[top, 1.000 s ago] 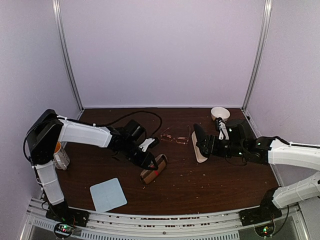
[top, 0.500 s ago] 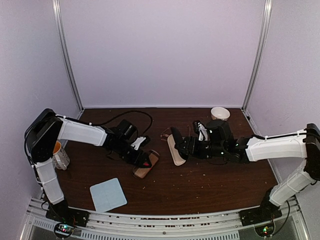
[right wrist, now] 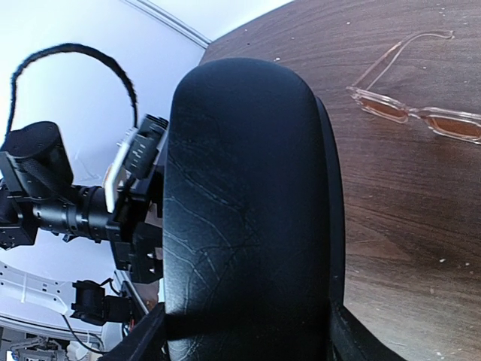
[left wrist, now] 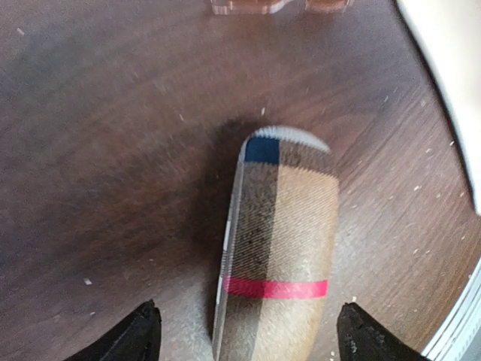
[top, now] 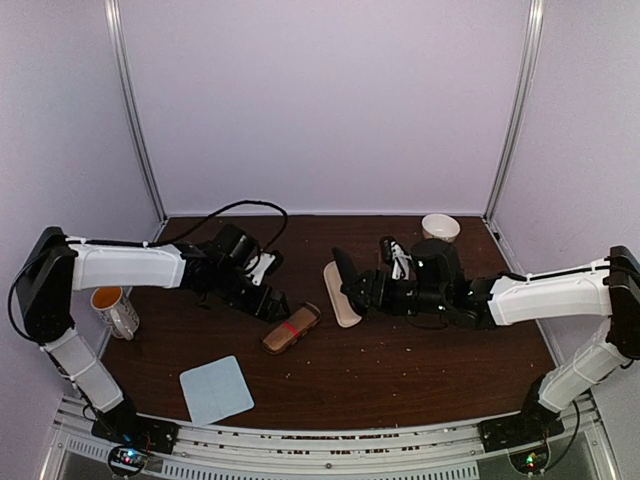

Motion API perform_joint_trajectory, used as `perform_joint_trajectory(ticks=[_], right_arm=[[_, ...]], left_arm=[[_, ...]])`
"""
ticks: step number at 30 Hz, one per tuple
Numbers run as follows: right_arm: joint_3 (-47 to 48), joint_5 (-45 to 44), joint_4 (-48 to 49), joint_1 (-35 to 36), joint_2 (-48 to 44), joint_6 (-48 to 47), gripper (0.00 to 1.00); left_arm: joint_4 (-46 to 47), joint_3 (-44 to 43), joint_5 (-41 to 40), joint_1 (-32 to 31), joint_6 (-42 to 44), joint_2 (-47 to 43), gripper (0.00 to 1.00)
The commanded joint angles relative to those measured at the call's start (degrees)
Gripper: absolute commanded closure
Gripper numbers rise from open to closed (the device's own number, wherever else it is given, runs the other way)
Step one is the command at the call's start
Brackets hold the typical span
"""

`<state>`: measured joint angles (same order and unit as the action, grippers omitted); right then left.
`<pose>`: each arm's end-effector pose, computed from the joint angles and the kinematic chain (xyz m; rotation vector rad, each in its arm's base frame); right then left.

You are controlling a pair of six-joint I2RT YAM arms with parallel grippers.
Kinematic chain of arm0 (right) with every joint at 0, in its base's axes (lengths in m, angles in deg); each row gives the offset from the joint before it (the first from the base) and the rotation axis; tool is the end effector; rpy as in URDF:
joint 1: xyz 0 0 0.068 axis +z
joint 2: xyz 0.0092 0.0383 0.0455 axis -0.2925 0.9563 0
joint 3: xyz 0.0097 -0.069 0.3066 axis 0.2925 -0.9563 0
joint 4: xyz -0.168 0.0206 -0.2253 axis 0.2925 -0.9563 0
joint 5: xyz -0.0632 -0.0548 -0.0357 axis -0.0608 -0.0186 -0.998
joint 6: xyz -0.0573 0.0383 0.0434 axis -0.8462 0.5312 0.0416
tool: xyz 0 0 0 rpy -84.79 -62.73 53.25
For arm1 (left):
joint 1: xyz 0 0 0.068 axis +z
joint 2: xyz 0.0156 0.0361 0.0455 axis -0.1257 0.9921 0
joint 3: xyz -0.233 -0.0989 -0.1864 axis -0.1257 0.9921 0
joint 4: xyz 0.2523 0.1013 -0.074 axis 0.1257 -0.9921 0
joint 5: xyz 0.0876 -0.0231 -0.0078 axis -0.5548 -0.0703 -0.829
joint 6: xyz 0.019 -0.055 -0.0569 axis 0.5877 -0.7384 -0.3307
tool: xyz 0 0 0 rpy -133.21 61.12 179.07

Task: Organize the sunglasses
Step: Pass from the right arm to the left

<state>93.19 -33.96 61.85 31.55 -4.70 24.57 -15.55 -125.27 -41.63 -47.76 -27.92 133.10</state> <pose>0.2234 0.2809 0.2383 -0.1844 2.2361 1.2892 0.2775 -0.2570 0.1891 0.5317 2.6340 -0.6484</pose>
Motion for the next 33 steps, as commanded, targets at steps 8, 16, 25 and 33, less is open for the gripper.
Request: perform_joint_trajectory(ticks=[8, 16, 25, 33], right_arm=[[-0.99, -3.88, 13.05, 3.83, -1.92, 2.74, 0.80], [-0.04, -5.18, 17.20, 5.90, -0.97, 3.73, 0.80], [1.22, -4.25, 18.84, 7.04, -0.37, 3.83, 0.80], [0.62, -1.11, 25.04, 8.17, 0.10, 4.89, 0.80]], left_arm=[[7.14, 8.56, 2.24, 0.26, -1.15, -17.96, 0.15], [15.90, 12.94, 9.65, -2.70, -5.03, -23.79, 0.24], [24.04, 15.35, 14.10, -4.58, -7.33, -23.44, 0.35], [32.59, 15.89, 16.72, -4.82, -10.48, -20.84, 0.42]])
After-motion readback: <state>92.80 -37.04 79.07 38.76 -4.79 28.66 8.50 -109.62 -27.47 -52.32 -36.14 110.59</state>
